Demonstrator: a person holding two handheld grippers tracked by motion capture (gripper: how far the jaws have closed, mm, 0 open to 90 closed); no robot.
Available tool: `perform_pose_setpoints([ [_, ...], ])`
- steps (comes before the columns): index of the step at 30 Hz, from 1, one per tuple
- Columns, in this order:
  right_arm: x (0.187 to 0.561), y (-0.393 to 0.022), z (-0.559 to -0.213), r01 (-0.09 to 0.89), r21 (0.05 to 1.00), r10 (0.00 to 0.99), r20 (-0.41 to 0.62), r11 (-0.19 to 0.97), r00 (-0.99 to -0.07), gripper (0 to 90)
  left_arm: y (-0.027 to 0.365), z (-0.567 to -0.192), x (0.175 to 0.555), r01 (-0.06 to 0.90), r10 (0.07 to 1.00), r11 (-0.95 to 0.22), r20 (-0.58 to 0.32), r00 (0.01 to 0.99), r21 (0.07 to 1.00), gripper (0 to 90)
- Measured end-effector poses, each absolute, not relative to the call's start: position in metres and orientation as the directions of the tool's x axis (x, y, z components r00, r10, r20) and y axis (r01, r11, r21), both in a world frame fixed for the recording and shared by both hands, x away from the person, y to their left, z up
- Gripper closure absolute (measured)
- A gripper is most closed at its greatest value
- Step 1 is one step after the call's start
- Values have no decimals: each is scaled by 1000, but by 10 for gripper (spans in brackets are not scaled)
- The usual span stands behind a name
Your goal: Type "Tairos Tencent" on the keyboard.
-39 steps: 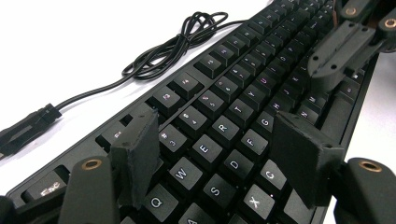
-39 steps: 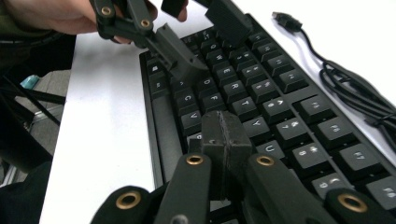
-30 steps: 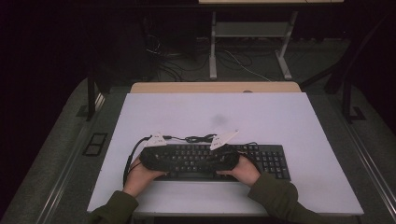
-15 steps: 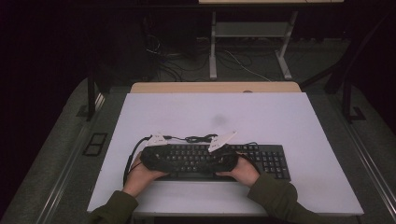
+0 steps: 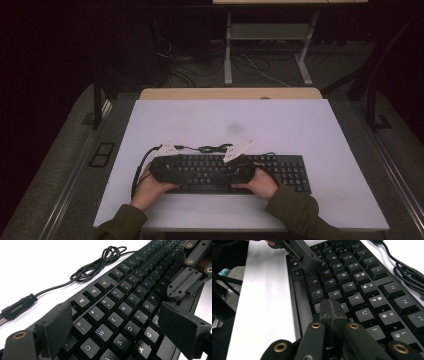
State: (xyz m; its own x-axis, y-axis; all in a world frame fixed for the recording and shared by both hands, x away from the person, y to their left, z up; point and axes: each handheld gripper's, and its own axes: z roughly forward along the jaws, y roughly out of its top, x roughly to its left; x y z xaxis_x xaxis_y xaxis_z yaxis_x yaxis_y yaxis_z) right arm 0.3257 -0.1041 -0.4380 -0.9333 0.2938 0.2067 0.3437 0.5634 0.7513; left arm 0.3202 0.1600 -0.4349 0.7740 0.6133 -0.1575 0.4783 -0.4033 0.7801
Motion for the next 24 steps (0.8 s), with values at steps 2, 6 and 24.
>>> perform_pose_setpoints([
  [2, 326, -105, -437, 345, 755, 294, 209, 558, -933, 891, 160, -435, 320, 480, 615, -402, -159, 772, 780, 121],
  [6, 327, -106, -435, 354, 760, 295, 221, 545, -930, 857, 160, -434, 320, 479, 614, -403, -158, 774, 780, 128],
  [24, 334, -116, -433, 382, 793, 348, 229, 475, -909, 340, 159, -431, 317, 469, 592, -417, -159, 790, 779, 232],
])
